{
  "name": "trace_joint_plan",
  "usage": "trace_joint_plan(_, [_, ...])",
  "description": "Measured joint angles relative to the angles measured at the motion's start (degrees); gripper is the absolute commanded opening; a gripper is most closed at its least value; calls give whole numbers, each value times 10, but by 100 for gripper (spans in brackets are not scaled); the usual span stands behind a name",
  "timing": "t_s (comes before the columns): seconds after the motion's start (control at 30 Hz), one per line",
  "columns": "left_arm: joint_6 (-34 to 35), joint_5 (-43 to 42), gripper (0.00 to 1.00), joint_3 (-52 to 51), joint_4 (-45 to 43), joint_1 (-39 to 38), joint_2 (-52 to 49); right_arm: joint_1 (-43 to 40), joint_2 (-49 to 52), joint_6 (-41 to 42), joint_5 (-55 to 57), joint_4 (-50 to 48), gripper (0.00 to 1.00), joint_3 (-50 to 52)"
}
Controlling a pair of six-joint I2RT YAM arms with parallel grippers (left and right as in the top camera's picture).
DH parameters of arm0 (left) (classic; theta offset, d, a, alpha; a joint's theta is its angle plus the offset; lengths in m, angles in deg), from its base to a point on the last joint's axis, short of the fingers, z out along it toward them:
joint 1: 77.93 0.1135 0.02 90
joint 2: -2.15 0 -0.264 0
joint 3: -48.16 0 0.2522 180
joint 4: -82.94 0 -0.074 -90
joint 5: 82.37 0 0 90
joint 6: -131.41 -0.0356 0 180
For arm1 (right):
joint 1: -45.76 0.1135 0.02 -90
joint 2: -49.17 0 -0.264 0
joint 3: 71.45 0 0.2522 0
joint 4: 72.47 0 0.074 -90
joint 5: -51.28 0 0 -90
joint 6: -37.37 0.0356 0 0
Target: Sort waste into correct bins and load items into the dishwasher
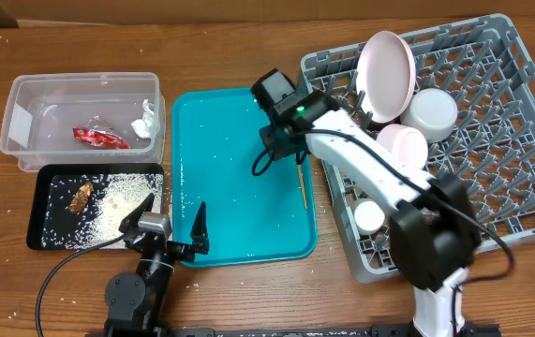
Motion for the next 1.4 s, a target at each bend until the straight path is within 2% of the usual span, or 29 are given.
trace_joint_plan(0.2, [0,0,100,0,0,0,0,-13,84,16,31,-34,46,9])
trace_joint_plan(0.27, [0,0,100,0,0,0,0,-12,85,18,47,-34,27,9])
trace_joint_plan(0.4, [0,0,100,0,0,0,0,-13,87,24,50,-26,4,9])
trace_joint_plan(0.73, [0,0,100,0,0,0,0,-15,87,28,-57,53,4,-23])
trace_joint_plan(0.97, [0,0,100,0,0,0,0,-23,-3,27,-28,57,4,-57])
trace_joint_plan(1.07, [0,0,100,0,0,0,0,-62,-61,-11,10,63,4,-75])
trace_joint_plan(1.23, [0,0,100,0,0,0,0,-122,-53,-112,16,79,4,-64])
trace_joint_plan(1.27, [0,0,100,0,0,0,0,-127,-49,-119,13,82,7,-63])
trace_joint_plan(1.3, [0,0,100,0,0,0,0,-131,-42,-129,3,85,22,-61])
trace_joint_plan(1.33, [0,0,100,0,0,0,0,-131,-38,-132,-3,86,30,-61])
trace_joint_plan(1.4, [0,0,100,0,0,0,0,-130,-29,-130,-17,86,31,-58])
